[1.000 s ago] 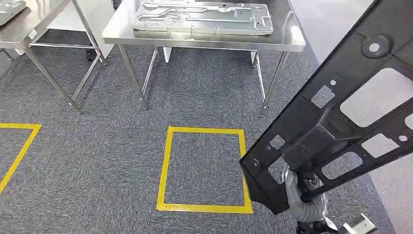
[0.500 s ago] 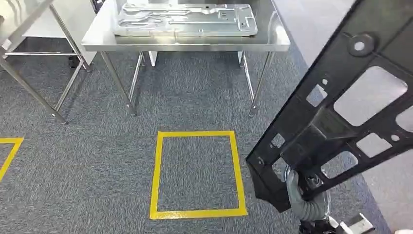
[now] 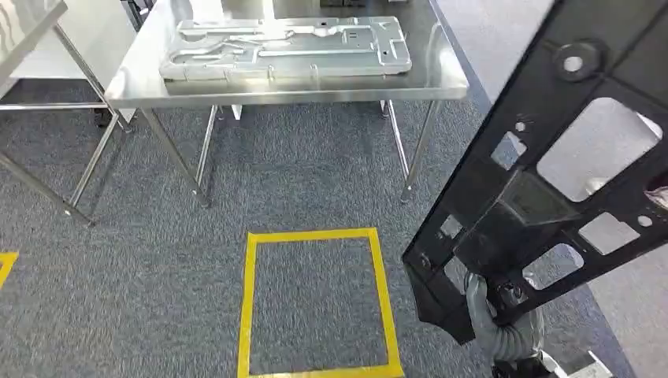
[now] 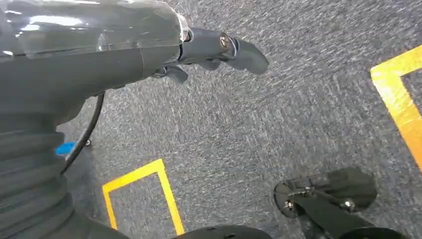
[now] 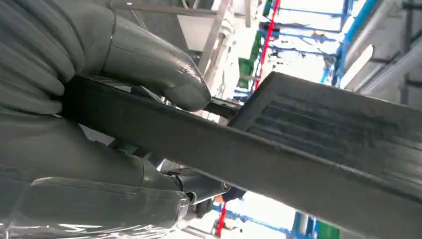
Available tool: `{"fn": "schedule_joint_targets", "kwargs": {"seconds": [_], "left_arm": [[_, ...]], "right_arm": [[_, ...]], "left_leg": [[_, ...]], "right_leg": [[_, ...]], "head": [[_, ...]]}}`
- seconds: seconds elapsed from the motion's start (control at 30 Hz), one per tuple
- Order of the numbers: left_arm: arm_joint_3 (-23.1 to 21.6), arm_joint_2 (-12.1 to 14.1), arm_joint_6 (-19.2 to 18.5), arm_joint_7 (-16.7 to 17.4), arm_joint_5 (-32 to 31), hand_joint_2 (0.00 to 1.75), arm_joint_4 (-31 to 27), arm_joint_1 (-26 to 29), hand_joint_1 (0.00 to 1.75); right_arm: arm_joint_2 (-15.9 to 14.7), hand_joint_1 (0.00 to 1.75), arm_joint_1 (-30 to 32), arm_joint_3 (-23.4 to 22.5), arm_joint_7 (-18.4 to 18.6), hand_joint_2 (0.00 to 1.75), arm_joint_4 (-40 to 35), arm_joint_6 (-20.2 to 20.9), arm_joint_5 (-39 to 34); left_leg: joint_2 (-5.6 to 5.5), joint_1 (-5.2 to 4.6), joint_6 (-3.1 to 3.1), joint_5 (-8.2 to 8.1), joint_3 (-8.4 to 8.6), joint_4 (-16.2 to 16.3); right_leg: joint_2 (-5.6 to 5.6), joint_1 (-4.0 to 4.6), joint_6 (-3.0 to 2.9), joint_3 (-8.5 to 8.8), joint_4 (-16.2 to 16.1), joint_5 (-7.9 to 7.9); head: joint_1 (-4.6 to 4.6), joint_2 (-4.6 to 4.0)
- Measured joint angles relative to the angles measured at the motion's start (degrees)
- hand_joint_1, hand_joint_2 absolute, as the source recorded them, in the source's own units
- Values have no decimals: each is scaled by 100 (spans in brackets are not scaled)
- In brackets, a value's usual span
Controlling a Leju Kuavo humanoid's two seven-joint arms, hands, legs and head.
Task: Take the parts from the cabinet and place them on the table.
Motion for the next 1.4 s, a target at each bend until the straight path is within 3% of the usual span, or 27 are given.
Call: {"fn": "schedule_joint_targets", "kwargs": {"seconds": [0.07,0.1,0.2,0.27,0.3,0.33,0.37,0.4,0.47,0.57,0.6,0.67,0.7,0.73,0.77,0.8,0.87,0.9,0.93,1.03,1.07,1.13,1.2,1.27,1.3,1.33,1.4], "left_arm": [[7,-44,-46,61,4,175,2,14,0],[24,-50,-52,92,24,175,2,19,0],[79,-87,-85,194,104,175,2,46,0],[138,-109,-89,260,177,175,2,61,0],[157,-116,-101,286,188,175,2,59,0],[182,-144,-111,328,197,175,7,58,0],[201,-140,-118,361,210,175,7,65,0],[234,-142,-157,389,245,175,9,52,0],[267,-162,-172,415,265,175,-2,4,0],[317,-199,-181,367,319,175,-2,-34,0],[343,-214,-181,332,352,175,4,-36,0],[380,-221,-181,306,361,175,4,-23,0],[402,-221,-181,304,369,175,4,-16,0],[424,-223,-184,273,378,175,4,-8,0],[433,-223,-183,273,372,175,4,-21,0],[433,-227,-183,275,361,175,4,-22,0],[450,-225,-181,273,363,175,4,8,0],[466,-216,-166,240,363,175,4,23,0],[468,-218,-166,232,363,175,4,6,0],[474,-234,-155,190,352,175,4,-2,0],[474,-264,-159,190,343,175,7,7,0],[481,-267,-159,236,341,175,7,20,0],[487,-271,-162,304,323,175,13,36,0],[492,-271,-162,341,306,175,15,54,0],[492,-273,-162,361,302,175,15,56,0],[492,-273,-164,367,297,175,15,60,0],[498,-271,-162,380,291,175,24,80,0]], "right_arm": [[-85,175,-37,2,-7,175,-22,-4,138],[-136,175,-67,7,-13,175,-17,-7,208],[-306,175,-128,11,-17,175,-17,-9,308],[-393,175,-264,28,2,175,2,-15,345],[-424,175,-335,44,20,175,18,-29,371],[-459,175,-383,66,64,175,37,-39,395],[-468,175,-408,79,72,175,55,-59,424],[-474,175,-431,98,81,175,87,-105,443],[-496,175,-511,151,127,175,94,-144,491],[-538,175,-605,245,122,175,94,-217,496],[-555,175,-614,267,109,175,112,-230,492],[-568,175,-612,310,92,175,146,-232,485],[-573,175,-610,328,88,175,164,-234,485],[-577,175,-609,339,83,175,177,-234,485],[-588,175,-611,345,76,175,186,-234,485],[-594,175,-611,356,74,175,195,-234,483],[-608,175,-605,387,68,175,199,-236,481],[-616,175,-623,398,61,175,212,-238,472],[-625,175,-589,402,55,175,216,-256,459],[-669,175,-544,424,44,175,214,-348,435],[-688,175,-530,426,35,175,214,-372,430],[-717,175,-505,435,15,175,214,-394,426],[-745,175,-437,444,0,175,216,-404,426],[-761,175,-380,450,-7,175,216,-411,426],[-765,175,-360,452,-11,175,216,-413,426],[-776,175,-344,459,-15,175,216,-413,428],[-791,175,-300,468,-33,175,221,-417,428]], "left_leg": [[-1,77,35,-70,271,-189],[-6,88,40,-115,395,-263],[-33,114,13,-315,810,-435],[-53,149,-30,-494,1098,-476],[-52,170,-53,-596,1225,-481],[-47,186,-84,-709,1356,-483],[-37,180,-115,-810,1441,-495],[-56,166,-141,-939,1566,-469],[-27,123,-247,-971,1838,-584],[-5,168,-326,-666,1535,195],[-5,168,-319,-721,1218,681],[-5,153,-319,-1248,615,1352],[-5,136,-287,-1580,377,1493],[-4,120,-253,-1751,221,1462],[-5,91,-204,-1704,156,1254],[-5,62,-140,-1454,171,930],[10,-37,85,-476,280,111],[-45,-88,113,-179,272,40],[-46,-92,50,-306,314,-18],[-51,-47,120,-208,527,-203],[-38,-33,112,-204,627,-282],[-35,-6,129,-265,743,-346],[-44,17,109,-382,844,-352],[-71,56,64,-527,1012,-352],[-85,85,35,-623,1135,-352],[-88,108,6,-726,1264,-352],[-72,98,-63,-943,1459,-307]], "right_leg": [[-53,-3,49,-497,838,261],[-60,-20,94,-841,1227,196],[-81,-89,192,-1601,1617,-557],[-99,-128,255,-1803,1264,-656],[-116,-143,276,-1814,936,-424],[-149,-159,285,-1809,529,127],[-227,-178,273,-1827,136,985],[-339,-164,215,-1832,32,1339],[-241,-136,82,-1757,94,1135],[-181,-142,-92,-1458,34,1002],[-172,-118,-134,-1396,32,938],[-129,-88,-169,-1296,32,818],[-110,-64,-185,-1231,32,753],[-96,-41,-197,-1161,32,693],[-93,-7,-204,-1081,32,628],[-97,24,-214,-1008,31,571],[-103,43,-233,-899,18,472],[-92,99,-192,-841,44,423],[-53,51,-142,-843,25,396],[-52,54,-44,-796,167,489],[-66,39,-17,-898,374,503],[-72,20,53,-1374,1052,381],[-78,-38,125,-1914,1608,43],[-92,-86,181,-2129,1519,-113],[-96,-110,220,-2103,1194,-14],[-114,-128,252,-2032,790,261],[-195,-135,215,-2008,143,1437]], "head": [[-2,0],[-2,0],[0,0],[-2,0],[0,0],[0,0],[2,0],[2,0],[-9,0],[-20,0],[-24,0],[-24,0],[-24,0],[-24,0],[-24,0],[-24,0],[-24,0],[-13,0],[-20,0],[-20,0],[-15,0],[-17,0],[-17,0],[-17,0],[-17,0],[-17,0],[-20,0]]}}
